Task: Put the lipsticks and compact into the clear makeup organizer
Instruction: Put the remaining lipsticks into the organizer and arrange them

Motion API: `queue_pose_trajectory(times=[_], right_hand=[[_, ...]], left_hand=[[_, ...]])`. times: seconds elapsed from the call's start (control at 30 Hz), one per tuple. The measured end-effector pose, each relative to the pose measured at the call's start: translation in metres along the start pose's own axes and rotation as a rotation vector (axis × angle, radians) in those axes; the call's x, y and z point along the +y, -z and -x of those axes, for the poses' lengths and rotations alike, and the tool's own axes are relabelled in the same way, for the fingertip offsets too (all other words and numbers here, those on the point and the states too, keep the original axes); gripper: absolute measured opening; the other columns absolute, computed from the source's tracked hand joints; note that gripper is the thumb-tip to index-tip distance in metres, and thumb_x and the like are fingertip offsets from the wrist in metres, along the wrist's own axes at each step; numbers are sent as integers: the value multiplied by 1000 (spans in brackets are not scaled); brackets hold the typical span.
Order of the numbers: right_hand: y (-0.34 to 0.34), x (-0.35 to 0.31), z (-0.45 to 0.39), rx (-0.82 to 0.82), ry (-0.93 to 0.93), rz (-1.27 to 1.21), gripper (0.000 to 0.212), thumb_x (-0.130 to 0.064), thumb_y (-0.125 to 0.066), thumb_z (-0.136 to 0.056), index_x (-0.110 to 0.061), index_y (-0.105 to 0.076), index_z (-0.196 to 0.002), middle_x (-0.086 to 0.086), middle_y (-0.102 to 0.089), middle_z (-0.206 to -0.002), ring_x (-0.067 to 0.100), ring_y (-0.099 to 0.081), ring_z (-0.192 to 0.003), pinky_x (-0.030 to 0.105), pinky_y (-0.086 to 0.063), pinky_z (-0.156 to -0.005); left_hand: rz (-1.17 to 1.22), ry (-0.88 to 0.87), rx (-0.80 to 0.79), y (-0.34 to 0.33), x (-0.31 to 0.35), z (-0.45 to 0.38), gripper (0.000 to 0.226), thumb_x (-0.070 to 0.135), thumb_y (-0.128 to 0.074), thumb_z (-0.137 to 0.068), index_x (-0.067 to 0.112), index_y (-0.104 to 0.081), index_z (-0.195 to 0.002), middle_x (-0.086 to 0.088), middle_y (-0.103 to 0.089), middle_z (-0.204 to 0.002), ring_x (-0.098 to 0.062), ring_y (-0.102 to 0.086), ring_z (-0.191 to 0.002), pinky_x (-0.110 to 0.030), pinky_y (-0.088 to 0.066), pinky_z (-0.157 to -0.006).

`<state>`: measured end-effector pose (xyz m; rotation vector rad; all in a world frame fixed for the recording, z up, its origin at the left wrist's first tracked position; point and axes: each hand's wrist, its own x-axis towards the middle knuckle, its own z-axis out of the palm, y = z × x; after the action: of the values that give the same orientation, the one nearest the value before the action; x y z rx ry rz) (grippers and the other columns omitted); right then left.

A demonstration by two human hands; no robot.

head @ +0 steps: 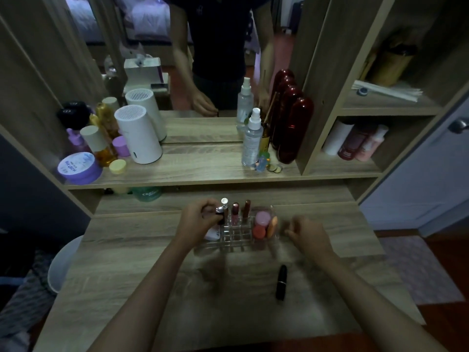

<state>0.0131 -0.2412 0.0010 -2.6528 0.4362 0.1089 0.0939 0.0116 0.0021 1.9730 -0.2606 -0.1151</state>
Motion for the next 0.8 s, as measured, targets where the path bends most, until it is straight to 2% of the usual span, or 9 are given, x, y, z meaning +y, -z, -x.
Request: queue_pose_trajectory(times=[0.1,0.17,0.23,0.33,0.43,0.53,0.63,0.73,0.8], right_hand=[[-25,15,21,-157,-70,57,9,-23,-61,-86,-16,-57,-82,16,-68,-98,29,-63,-93,27,-39,-67],[-37,18,30,-204,-100,50,25,-27,-63,-84,-21,-44,-69,16,-68,-100,29,-63,-97,29,-39,-67],[-46,17,34,-203,-125,1,41,-29,-65,-84,-28,-32,-59,13,-67,-92,27,-64,-95,25,-35,-65],[-49,11,36,-215,-166,-41,34,-28,-66,-83,-23,-40,-62,9,-63,-86,26,-64,-91,25,-37,-65],[-51,4,39,-237,-144,-29,27,-27,-66,-82,-19,-44,-69,13,-67,-97,25,-63,-95,24,-36,-65],[-54,-2,43,-284,-115,10,21,-23,-67,-78,-16,-49,-74,15,-67,-104,26,-62,-98,31,-45,-70],[-54,-5,45,-330,-91,38,23,-18,-67,-78,-5,-62,-96,14,-67,-108,25,-63,-100,32,-50,-79],[-47,-14,43,-273,-29,-22,24,-12,-66,-79,-3,-63,-101,14,-69,-106,26,-63,-99,31,-50,-79],[-40,-28,39,-184,58,-88,25,-9,-68,-79,-5,-64,-103,14,-70,-104,26,-65,-97,31,-50,-77]], left_hand=[[-18,-1,2,-7,-1,-2,26,-15,-67,-70,-1,-66,-92,3,-65,-81,18,-62,-69,5,-45,-63],[-57,-3,2,-10,-3,-1,26,-12,-69,-70,2,-67,-92,1,-65,-85,13,-61,-70,5,-46,-64],[-85,-4,5,-12,-5,-1,25,-9,-70,-71,5,-68,-91,2,-65,-87,10,-57,-77,3,-47,-66],[-110,-4,2,-14,-8,0,24,-6,-70,-72,7,-68,-92,1,-66,-92,-4,-61,-82,-10,-50,-74],[-141,16,31,-14,-11,-1,23,-5,-71,-71,6,-68,-92,-6,-68,-95,-14,-60,-89,-32,-50,-80],[-150,19,51,-15,-13,-3,23,-6,-71,-70,4,-69,-91,-11,-70,-96,-15,-60,-87,-30,-49,-78],[-140,22,46,-16,-15,-3,23,-5,-72,-70,4,-69,-91,-13,-71,-97,-19,-63,-88,-32,-51,-78],[-166,33,41,-19,-17,-4,22,-2,-73,-70,6,-69,-91,-9,-71,-96,-13,-61,-85,-31,-52,-77],[-170,33,36,-20,-20,-6,22,0,-72,-71,9,-68,-91,-7,-71,-96,-11,-60,-84,-22,-50,-70]])
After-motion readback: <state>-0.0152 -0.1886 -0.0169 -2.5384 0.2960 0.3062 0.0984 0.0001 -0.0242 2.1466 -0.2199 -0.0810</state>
